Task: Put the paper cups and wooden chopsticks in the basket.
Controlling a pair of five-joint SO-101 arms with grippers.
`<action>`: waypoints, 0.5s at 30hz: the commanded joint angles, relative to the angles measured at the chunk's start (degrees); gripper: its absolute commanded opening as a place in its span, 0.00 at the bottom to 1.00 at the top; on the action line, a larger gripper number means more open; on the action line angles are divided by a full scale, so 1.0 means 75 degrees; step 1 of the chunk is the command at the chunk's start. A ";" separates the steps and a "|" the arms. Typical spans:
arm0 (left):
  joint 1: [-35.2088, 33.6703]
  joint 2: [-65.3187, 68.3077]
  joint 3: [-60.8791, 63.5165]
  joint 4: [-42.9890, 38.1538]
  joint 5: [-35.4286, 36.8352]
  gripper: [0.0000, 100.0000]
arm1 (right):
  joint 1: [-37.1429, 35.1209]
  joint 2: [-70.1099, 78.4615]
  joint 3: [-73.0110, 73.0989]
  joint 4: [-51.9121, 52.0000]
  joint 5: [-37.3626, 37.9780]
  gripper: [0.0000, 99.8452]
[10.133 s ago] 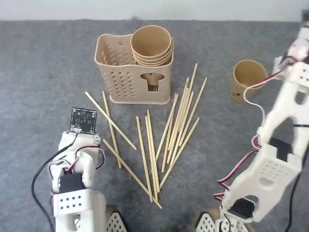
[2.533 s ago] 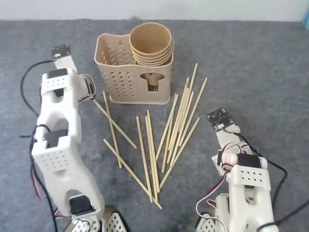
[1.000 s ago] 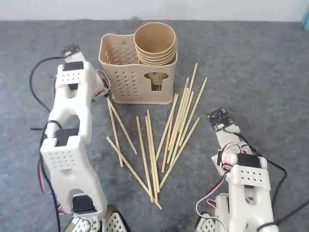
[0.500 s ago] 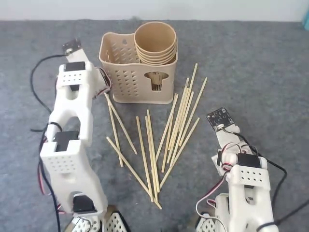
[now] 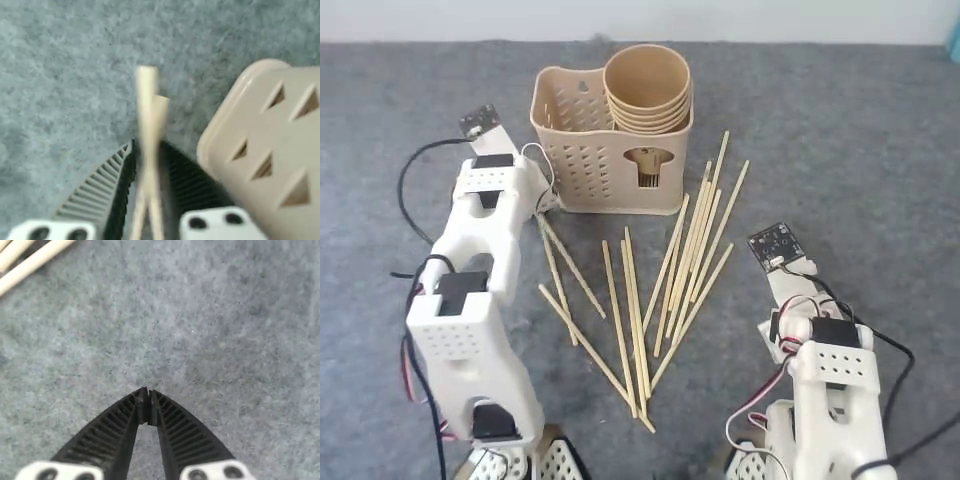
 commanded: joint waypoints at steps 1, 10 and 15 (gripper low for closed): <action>0.0164 -0.0598 -0.0029 0.0727 0.0070 0.01 | 0.0041 -0.0205 -0.0035 -0.0076 0.0094 0.01; 0.0152 -0.0621 -0.0064 0.1078 0.0047 0.01 | 0.0041 -0.0205 -0.0035 -0.0088 0.0094 0.01; 0.0070 -0.1395 -0.0018 0.1172 -0.0012 0.01 | 0.0041 -0.0205 -0.0035 -0.0088 0.0094 0.01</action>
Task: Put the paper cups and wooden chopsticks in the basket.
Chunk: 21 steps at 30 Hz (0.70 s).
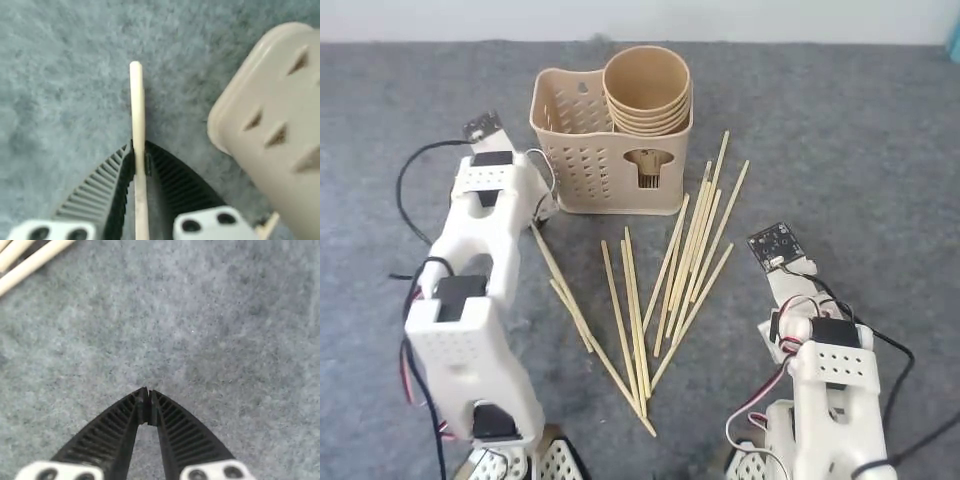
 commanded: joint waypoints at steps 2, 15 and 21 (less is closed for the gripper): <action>-0.0035 -0.1606 -0.0018 0.0328 -0.0234 0.01 | 0.0041 -0.0205 -0.0035 -0.0088 0.0094 0.01; -0.0340 -0.3786 0.0721 0.0481 -0.2614 0.01 | 0.0041 -0.0205 -0.0035 -0.0088 0.0094 0.01; -0.0293 -0.5345 0.0768 0.0094 -0.3669 0.01 | 0.0041 -0.0229 0.0035 -0.0111 0.0094 0.01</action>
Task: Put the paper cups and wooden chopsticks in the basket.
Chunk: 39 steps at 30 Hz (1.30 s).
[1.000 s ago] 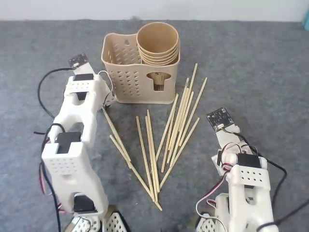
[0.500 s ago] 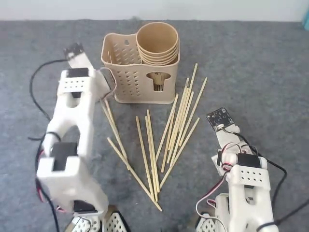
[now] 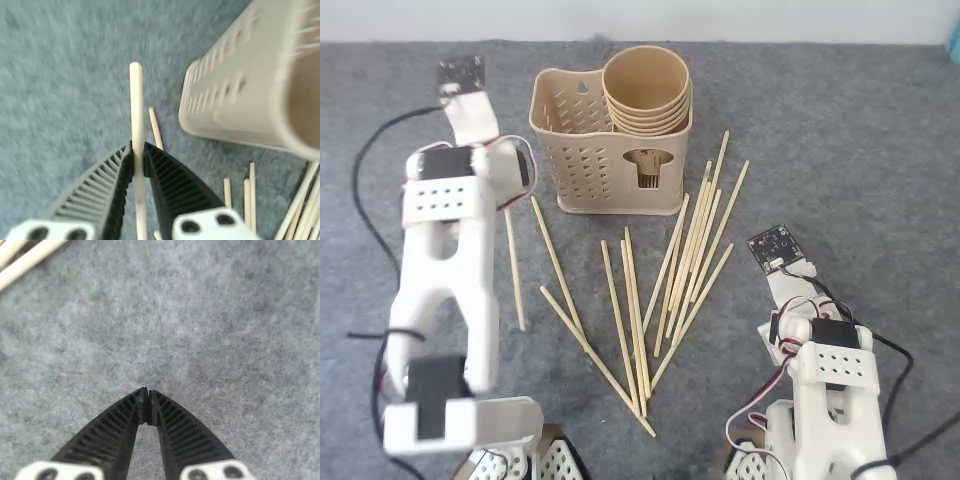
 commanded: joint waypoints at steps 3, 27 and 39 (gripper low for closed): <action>-0.0012 -0.2567 -0.0064 -0.0563 -0.1313 0.01 | 0.0041 -0.0229 -0.0047 -0.0111 0.0094 0.01; 0.1852 -0.4935 0.1963 -0.8076 -0.1524 0.01 | 0.0041 -0.0229 -0.0035 -0.0111 0.0035 0.01; 0.2391 -0.3950 0.1905 -0.9307 -0.1524 0.01 | 0.0041 -0.0240 -0.0035 -0.0111 0.0070 0.01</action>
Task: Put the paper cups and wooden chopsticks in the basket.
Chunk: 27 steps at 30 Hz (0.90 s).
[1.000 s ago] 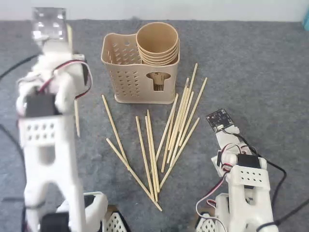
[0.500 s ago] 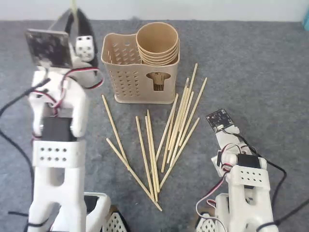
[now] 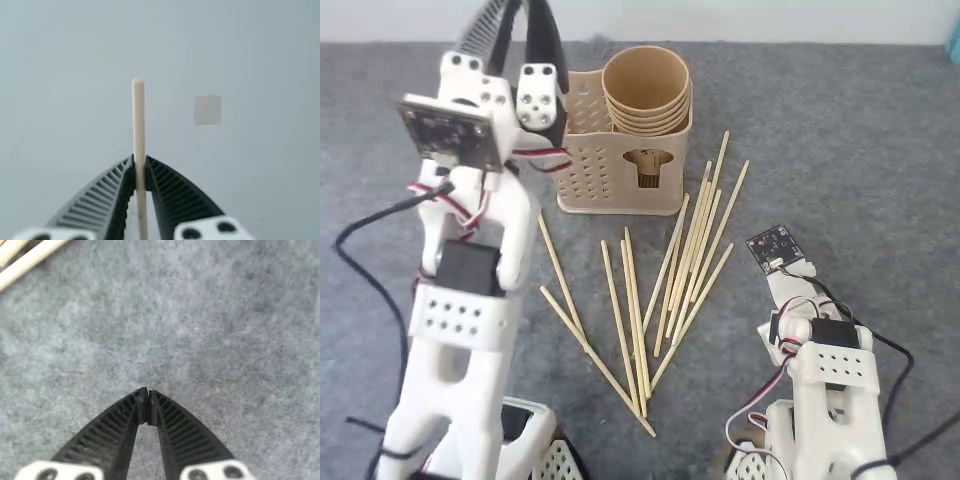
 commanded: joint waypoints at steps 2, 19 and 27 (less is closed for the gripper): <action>-0.0035 0.1067 -0.0217 -0.1289 -0.0070 0.01 | 0.0041 -0.0240 -0.0035 -0.0111 0.0070 0.01; -0.0422 0.2086 0.0252 -0.0340 -0.0727 0.20 | 0.0041 -0.0240 -0.0035 -0.0135 0.0082 0.01; -0.1219 0.1289 0.0275 0.1489 -0.0680 0.15 | 0.0041 -0.0240 -0.0047 -0.0147 0.0082 0.01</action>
